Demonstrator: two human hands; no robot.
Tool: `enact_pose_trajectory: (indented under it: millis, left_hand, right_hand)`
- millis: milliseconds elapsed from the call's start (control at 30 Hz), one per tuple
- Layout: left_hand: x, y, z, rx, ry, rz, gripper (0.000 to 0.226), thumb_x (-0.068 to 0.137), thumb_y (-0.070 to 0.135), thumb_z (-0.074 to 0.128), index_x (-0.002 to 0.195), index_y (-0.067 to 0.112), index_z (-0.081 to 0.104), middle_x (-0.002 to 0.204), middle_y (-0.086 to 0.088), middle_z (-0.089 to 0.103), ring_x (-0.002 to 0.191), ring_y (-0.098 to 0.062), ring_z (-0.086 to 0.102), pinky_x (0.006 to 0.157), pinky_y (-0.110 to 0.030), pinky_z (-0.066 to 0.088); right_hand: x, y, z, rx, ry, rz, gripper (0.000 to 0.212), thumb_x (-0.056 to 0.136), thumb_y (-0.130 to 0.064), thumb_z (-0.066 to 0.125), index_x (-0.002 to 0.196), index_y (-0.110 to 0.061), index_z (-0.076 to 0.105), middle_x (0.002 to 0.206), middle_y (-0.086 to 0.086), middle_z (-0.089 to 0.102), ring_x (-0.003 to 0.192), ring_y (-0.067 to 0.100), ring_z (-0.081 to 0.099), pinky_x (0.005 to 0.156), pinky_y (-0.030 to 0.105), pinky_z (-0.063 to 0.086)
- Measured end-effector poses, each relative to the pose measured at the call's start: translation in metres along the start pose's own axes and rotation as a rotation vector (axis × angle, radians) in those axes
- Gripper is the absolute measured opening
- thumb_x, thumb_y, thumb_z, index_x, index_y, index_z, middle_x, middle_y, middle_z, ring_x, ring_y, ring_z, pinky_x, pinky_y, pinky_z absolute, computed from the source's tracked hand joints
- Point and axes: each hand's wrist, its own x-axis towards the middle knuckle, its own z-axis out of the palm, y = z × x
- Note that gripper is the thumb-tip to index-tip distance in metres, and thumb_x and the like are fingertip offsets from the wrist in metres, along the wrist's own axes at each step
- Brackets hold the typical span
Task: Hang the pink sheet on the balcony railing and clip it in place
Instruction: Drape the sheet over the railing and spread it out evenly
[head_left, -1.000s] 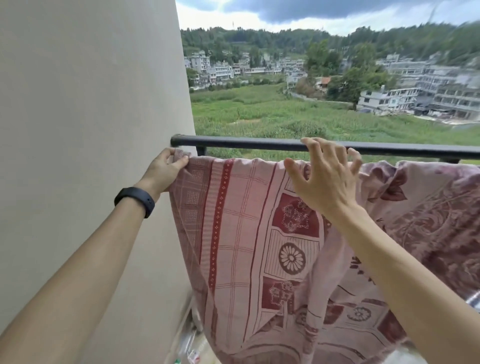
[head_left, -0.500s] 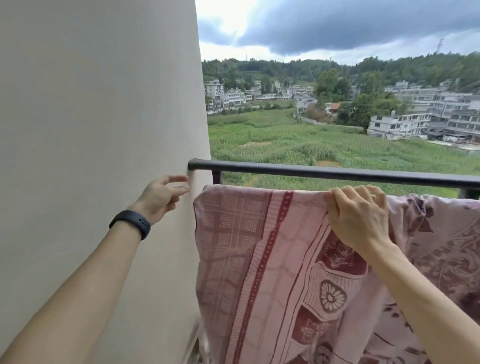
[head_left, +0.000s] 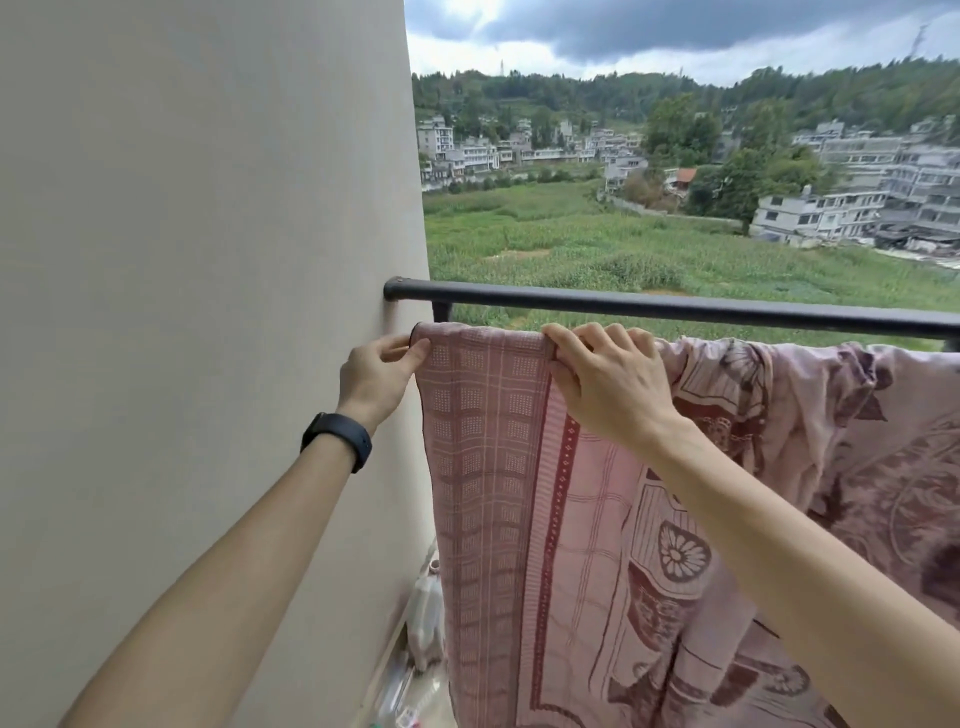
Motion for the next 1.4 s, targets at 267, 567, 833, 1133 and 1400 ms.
enact_pose_trajectory:
  millis: [267,567,833,1133,1400]
  left_hand:
    - [0.017,0.006,-0.012,-0.391,0.191,-0.029,0.004,0.087,0.030,0.072,0.087,0.026,0.072,0.092,0.003,0.074,0.087,-0.014,0.070,0.087,-0.033,0.057]
    - [0.027,-0.006,-0.003,-0.287,-0.027,-0.005,0.020,0.090,0.029,0.069,0.107,0.019,0.070,0.101,0.003,0.071,0.093,-0.010,0.067,0.092,-0.030,0.054]
    - [0.040,0.002,0.025,-0.263,0.178,-0.022,0.013,0.094,0.040,0.063,0.088,0.030,0.066,0.088,0.012,0.067,0.093,-0.015,0.065,0.085,-0.030,0.052]
    - [-0.017,0.056,0.084,0.405,0.294,0.701,0.034,0.094,0.035,0.052,0.123,0.022,0.060,0.125,0.002,0.062,0.118,-0.021,0.052,0.105,-0.042,0.035]
    - [-0.042,0.077,0.159,0.610,0.171,0.760,0.037,0.098,0.044,0.035,0.097,0.024,0.066,0.088,0.002,0.067,0.086,-0.023,0.058,0.090,-0.043,0.038]
  right_hand:
    - [0.002,0.000,0.001,0.036,0.061,0.053,0.043,0.097,-0.050,0.043,0.138,-0.036,0.047,0.134,0.001,0.058,0.124,0.026,0.050,0.106,0.053,0.026]
    - [-0.013,0.036,-0.003,-0.096,0.103,0.138,0.044,0.099,-0.062,0.033,0.116,-0.030,0.057,0.104,0.001,0.068,0.098,0.026,0.061,0.100,0.045,0.030]
    - [-0.045,0.102,-0.027,-0.053,0.138,0.298,0.059,0.096,-0.065,0.034,0.124,-0.019,0.058,0.119,0.011,0.066,0.112,0.033,0.055,0.104,0.047,0.036]
    - [-0.049,0.114,-0.025,0.012,0.173,0.262,0.053,0.102,-0.053,0.018,0.115,-0.024,0.061,0.105,0.000,0.069,0.099,0.022,0.058,0.097,0.038,0.030]
    - [-0.086,0.195,-0.049,-0.161,0.161,0.393,0.058,0.100,-0.060,0.021,0.092,-0.027,0.068,0.092,-0.006,0.072,0.093,0.022,0.063,0.095,0.044,0.035]
